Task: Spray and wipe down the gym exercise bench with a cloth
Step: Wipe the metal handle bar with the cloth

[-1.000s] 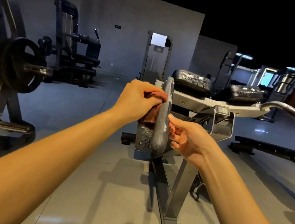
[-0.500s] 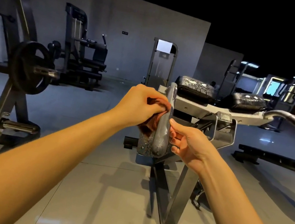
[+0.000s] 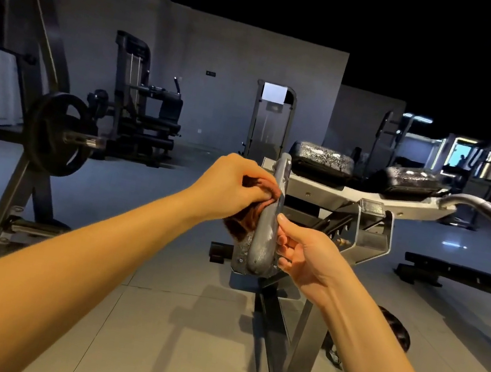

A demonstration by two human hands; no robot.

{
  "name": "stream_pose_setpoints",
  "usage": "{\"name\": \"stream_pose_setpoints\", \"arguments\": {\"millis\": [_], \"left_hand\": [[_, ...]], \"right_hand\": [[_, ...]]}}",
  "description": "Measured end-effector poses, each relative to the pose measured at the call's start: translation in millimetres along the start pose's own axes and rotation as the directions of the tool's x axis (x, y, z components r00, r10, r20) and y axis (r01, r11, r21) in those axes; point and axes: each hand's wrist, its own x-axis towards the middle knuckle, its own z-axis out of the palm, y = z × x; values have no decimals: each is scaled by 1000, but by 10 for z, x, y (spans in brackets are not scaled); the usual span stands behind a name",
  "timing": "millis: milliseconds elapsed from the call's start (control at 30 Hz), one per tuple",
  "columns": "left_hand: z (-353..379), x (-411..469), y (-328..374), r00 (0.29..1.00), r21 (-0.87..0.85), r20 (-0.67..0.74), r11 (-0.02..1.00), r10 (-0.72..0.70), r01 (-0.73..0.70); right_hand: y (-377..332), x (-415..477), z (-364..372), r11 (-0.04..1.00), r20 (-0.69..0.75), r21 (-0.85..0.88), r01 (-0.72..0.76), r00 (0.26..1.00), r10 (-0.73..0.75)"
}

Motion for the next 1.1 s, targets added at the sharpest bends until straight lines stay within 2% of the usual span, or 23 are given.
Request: {"name": "stream_pose_setpoints", "arguments": {"millis": [67, 167, 200, 367, 500, 600, 700, 833, 900, 1000, 1100], "left_hand": [[-45, -71, -12, 999, -29, 37, 1000, 1, 0], [-221, -403, 64, 974, -171, 225, 985, 29, 10], [-251, -457, 86, 970, -182, 238, 983, 47, -3], [-86, 36, 69, 991, 1, 104, 997, 80, -81], [118, 840, -249, 998, 187, 52, 982, -22, 12], [202, 1140, -373, 994, 181, -14, 978, -105, 105], [136, 991, -349, 999, 166, 29, 985, -42, 37], [-174, 374, -154, 966, 26, 251, 997, 63, -72], [-240, 234, -115, 948, -11, 305, 995, 93, -94], [-147, 495, -155, 966, 80, 240, 990, 95, -117], [39, 1039, -330, 988, 196, 156, 979, 18, -49]], "right_hand": [[0, -7, -5, 1000, -8, -13, 4, 1000, -4], [-10, 14, -31, 998, 11, -54, 29, 1000, -29], [-23, 21, -34, 998, 16, -55, 30, 999, -29], [6, 10, -62, 997, 48, -64, 48, 998, -45], [13, 24, -97, 992, 39, -107, 66, 997, -62], [7, 33, -94, 991, 17, -117, 62, 998, -61], [5, 20, -82, 992, 22, -110, 64, 998, -62], [0, 8, -77, 994, 46, -88, 64, 997, -60], [0, 12, -73, 995, 58, -74, 67, 996, -63], [-18, 30, -73, 993, 58, -98, 63, 997, -57], [-13, 46, -87, 993, 35, -106, 53, 998, -50]]}}
